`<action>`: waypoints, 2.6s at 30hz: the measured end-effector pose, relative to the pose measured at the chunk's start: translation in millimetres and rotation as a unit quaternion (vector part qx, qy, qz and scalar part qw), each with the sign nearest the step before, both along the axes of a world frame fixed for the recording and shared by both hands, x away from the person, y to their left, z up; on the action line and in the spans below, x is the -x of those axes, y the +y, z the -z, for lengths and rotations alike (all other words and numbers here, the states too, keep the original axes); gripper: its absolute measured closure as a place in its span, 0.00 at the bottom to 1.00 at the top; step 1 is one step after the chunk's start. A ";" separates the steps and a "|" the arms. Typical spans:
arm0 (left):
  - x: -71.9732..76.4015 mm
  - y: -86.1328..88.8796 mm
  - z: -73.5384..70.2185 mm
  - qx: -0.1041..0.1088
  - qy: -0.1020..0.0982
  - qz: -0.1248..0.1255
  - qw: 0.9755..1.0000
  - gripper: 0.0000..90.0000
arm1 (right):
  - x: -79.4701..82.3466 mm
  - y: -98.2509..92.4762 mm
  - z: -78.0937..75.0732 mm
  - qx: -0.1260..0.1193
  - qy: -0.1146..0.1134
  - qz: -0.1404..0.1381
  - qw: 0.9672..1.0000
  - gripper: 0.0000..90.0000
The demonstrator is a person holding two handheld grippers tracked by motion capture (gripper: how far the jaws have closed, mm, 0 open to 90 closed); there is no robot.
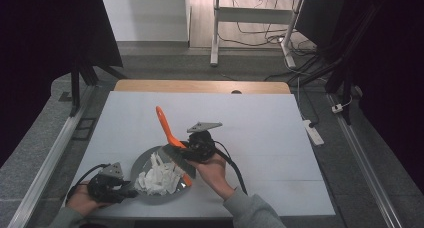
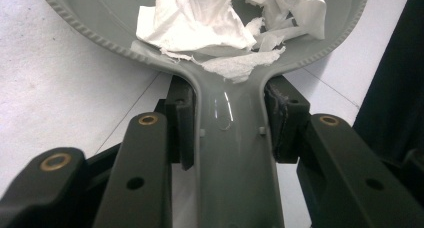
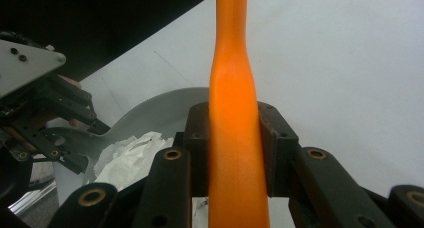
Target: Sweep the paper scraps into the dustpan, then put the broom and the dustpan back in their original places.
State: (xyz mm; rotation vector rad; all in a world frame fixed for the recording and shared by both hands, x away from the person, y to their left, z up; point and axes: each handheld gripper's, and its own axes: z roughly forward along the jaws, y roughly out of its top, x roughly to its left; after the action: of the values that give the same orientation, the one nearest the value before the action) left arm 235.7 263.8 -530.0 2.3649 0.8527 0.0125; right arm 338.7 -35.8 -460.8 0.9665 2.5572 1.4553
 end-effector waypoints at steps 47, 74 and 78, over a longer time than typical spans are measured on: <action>-7.4 -10.6 -18.2 0.056 -0.035 -0.233 0.970 0.69 | 12.4 -174.9 -6.2 -0.037 -0.025 0.045 0.998 0.79; -30.2 -30.2 -5.4 0.036 -0.029 -0.358 0.933 0.69 | -9.7 -220.1 30.0 -0.007 0.088 0.079 0.993 0.79; -37.8 -33.7 -1.2 0.028 -0.029 -0.370 0.928 0.69 | -15.0 -222.1 32.4 -0.006 0.098 0.086 0.991 0.79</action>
State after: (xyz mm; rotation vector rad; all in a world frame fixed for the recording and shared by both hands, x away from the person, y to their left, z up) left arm 273.5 230.1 -528.8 1.8470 1.6339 0.3563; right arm 353.7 -257.9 -493.2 1.3573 2.5183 1.3938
